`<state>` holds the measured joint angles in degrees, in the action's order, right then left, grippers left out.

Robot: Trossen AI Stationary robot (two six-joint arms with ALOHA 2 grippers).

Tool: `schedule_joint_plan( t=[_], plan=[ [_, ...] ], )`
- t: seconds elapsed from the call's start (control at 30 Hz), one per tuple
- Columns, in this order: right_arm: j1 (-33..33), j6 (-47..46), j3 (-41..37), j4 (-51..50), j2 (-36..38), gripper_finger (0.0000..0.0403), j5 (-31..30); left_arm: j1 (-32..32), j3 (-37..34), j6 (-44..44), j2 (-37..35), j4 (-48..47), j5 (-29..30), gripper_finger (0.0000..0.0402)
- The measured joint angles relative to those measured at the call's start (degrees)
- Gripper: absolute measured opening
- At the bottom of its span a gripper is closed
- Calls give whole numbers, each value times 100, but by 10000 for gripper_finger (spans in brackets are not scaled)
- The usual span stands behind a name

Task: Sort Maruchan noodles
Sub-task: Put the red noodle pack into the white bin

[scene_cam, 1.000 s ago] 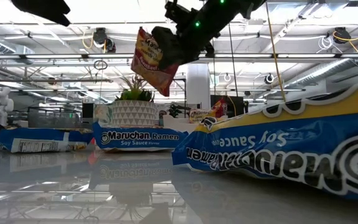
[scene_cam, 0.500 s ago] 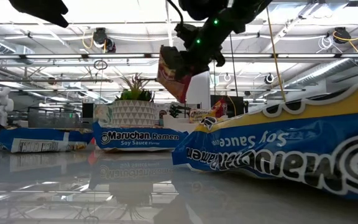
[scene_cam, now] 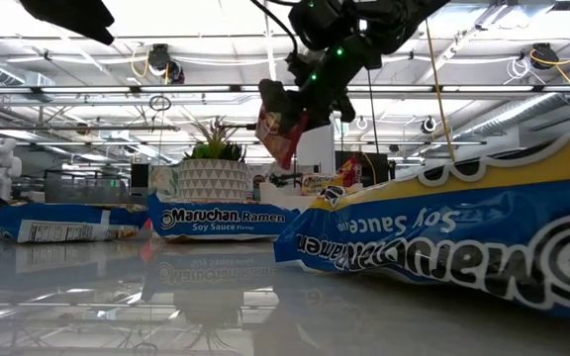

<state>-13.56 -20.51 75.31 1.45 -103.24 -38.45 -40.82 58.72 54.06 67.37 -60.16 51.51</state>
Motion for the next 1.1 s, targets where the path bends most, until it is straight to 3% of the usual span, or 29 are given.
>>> schedule_joint_plan(
  t=[0.47,0.7,1.1],
  plan=[
    [-107,-179,-283,179,0,117,-29,21,-1,-191,0,-3,-2,312],
    [-103,-730,-681,179,0,117,-23,208,-2,-293,0,-3,-4,312],
    [-144,-740,-728,501,0,116,-38,669,-2,-543,0,7,-129,312]
  ],
)
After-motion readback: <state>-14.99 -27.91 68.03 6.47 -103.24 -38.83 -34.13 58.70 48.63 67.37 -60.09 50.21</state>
